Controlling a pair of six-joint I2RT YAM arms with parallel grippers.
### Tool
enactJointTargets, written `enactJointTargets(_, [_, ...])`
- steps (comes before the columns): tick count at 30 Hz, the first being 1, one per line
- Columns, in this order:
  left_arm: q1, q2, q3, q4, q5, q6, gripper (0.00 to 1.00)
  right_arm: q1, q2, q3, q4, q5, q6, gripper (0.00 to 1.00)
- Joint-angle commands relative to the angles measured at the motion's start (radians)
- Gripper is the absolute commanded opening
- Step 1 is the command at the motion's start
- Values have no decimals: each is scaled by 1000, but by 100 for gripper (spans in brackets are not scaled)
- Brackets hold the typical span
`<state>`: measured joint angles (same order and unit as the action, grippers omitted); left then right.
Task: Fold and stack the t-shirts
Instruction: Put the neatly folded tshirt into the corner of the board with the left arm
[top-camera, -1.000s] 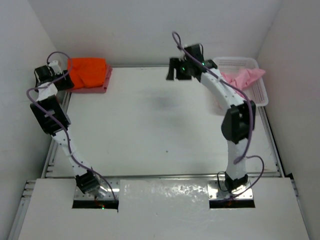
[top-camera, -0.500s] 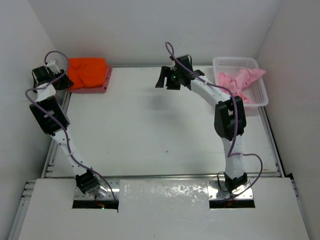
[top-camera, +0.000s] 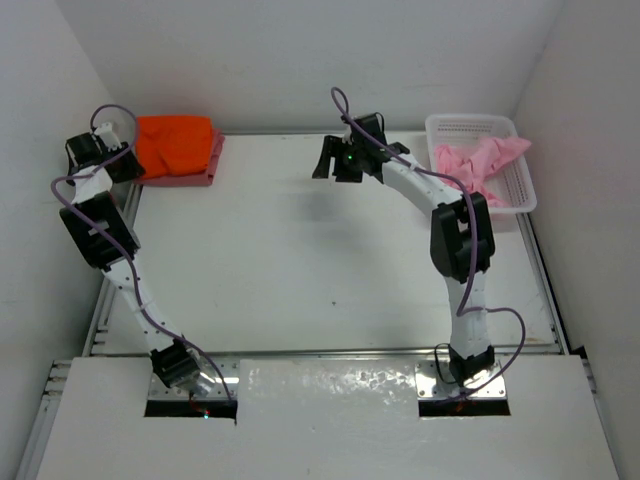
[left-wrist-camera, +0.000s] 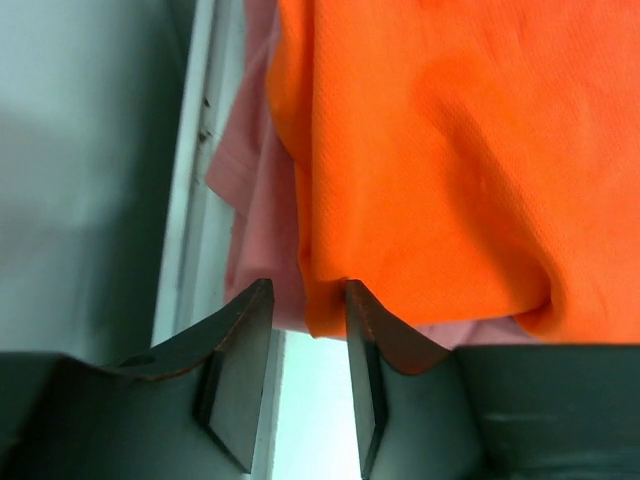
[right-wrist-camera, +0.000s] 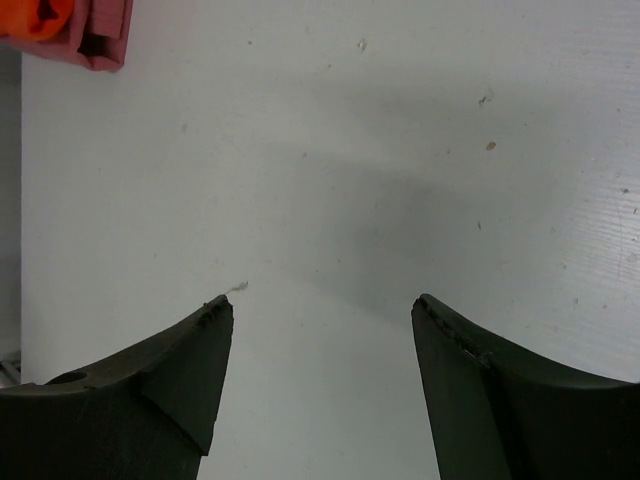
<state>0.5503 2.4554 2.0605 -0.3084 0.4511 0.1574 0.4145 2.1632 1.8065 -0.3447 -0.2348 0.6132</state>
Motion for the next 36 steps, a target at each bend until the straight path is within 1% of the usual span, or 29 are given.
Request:
enactJointTargets(1, [-6, 7, 15, -27, 37, 17, 32, 3, -74, 1, 16, 17, -10, 70])
enactJointTargets(4, [-7, 13, 10, -32, 72, 10, 29, 3, -77, 10, 3, 20, -23, 70])
enactJointTargets(5, [-6, 16, 12, -31, 81, 7, 26, 3, -78, 10, -3, 23, -24, 70])
enactJointTargets(6, [-6, 17, 13, -29, 81, 4, 20, 3, -82, 10, -11, 28, -30, 70])
enactJointTargets(7, [-6, 22, 19, -28, 80, 1, 18, 3, -83, 10, -16, 32, -33, 70])
enactJointTargets(8, [-6, 22, 23, -26, 77, 1, 13, 3, -86, 8, -19, 34, -35, 70])
enactJointTargets(9, [-6, 24, 26, -21, 74, 1, 3, 3, -89, 2, -19, 34, -36, 70])
enactJointTargets(10, [-6, 17, 26, -17, 67, 4, 0, 3, -94, -1, -20, 37, -39, 70])
enactJointTargets(12, [-7, -1, 27, 0, 35, 25, 0, 3, -103, -12, -20, 40, -44, 70])
enactJointTargets(17, [-19, -44, 29, 28, -101, 135, 0, 0, -120, -35, -23, 46, -50, 71])
enactJointTargets(19, [-20, -49, 33, 26, -152, 157, 0, -2, -126, -39, -20, 46, -52, 71])
enactJointTargets(23, [-35, -62, 13, 35, -175, 209, 0, -5, -129, -45, -16, 46, -53, 71])
enactJointTargets(30, [-52, -93, -45, 115, -290, 240, 0, -10, -137, -50, -16, 45, -55, 71])
enactJointTargets(33, [-61, -99, -42, 126, -304, 266, 0, -13, -144, -64, -11, 45, -56, 72])
enactJointTargets(36, [-76, -96, -46, 101, -299, 303, 0, -14, -149, -75, -8, 42, -53, 72])
